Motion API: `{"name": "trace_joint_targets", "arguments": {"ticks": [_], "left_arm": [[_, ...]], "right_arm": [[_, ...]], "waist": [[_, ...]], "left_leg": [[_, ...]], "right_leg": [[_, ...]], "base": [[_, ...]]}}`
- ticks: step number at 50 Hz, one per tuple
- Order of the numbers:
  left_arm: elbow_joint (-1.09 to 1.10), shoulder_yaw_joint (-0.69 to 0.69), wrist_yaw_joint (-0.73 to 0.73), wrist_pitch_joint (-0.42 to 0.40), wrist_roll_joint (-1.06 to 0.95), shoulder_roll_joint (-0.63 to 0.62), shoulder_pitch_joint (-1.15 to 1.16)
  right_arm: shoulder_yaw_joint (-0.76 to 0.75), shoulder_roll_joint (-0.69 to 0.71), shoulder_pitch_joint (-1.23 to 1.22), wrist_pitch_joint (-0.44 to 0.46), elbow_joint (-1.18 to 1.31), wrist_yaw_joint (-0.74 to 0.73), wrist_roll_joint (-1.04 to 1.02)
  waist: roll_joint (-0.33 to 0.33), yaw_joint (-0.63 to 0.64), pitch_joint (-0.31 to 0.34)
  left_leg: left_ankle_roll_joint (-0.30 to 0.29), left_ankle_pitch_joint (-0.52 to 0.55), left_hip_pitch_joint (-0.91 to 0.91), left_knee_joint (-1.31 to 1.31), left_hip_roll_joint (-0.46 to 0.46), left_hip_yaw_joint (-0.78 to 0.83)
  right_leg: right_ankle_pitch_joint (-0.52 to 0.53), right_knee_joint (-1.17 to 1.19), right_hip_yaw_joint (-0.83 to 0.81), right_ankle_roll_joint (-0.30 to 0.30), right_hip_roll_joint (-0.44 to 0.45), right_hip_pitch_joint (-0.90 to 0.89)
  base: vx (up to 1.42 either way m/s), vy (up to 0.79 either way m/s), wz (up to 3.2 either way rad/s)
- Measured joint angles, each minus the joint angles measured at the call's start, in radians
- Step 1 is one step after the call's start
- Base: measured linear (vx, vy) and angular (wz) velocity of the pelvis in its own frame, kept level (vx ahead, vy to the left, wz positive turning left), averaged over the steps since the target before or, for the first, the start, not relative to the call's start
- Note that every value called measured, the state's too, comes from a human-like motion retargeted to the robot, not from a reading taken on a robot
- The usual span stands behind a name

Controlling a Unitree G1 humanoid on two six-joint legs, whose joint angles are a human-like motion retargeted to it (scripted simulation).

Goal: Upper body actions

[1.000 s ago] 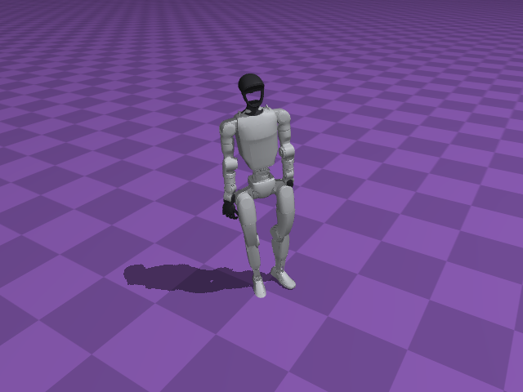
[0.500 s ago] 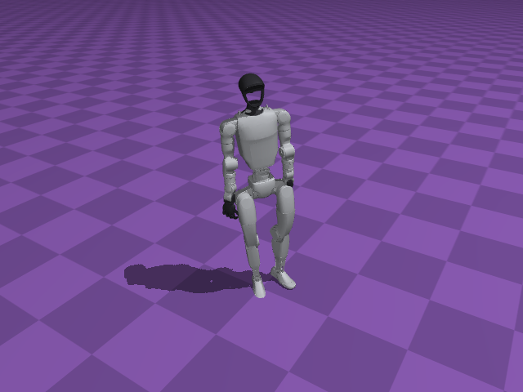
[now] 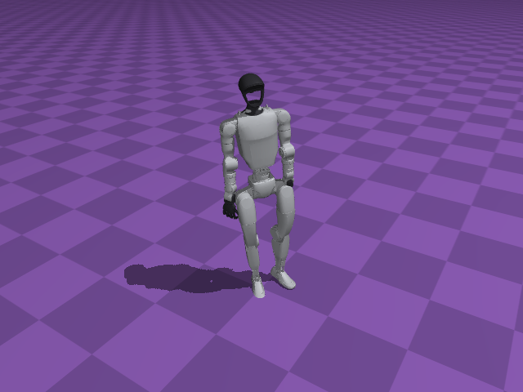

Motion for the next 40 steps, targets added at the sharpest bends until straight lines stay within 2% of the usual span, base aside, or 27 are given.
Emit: {"name": "trace_joint_targets", "arguments": {"ticks": [40], "left_arm": [[-0.001,0.004,0.002,-0.002,-0.002,-0.005,0.001]], "right_arm": [[0.004,0.001,0.002,0.004,-0.001,-0.002,-0.01]], "waist": [[0.007,0.002,0.004]], "left_leg": [[-0.001,-0.001,-0.002,0.001,0.001,-0.004]], "right_leg": [[-0.001,-0.001,-0.002,0.009,-0.009,0.002]], "base": [[0.0,0.0,0.0]]}}
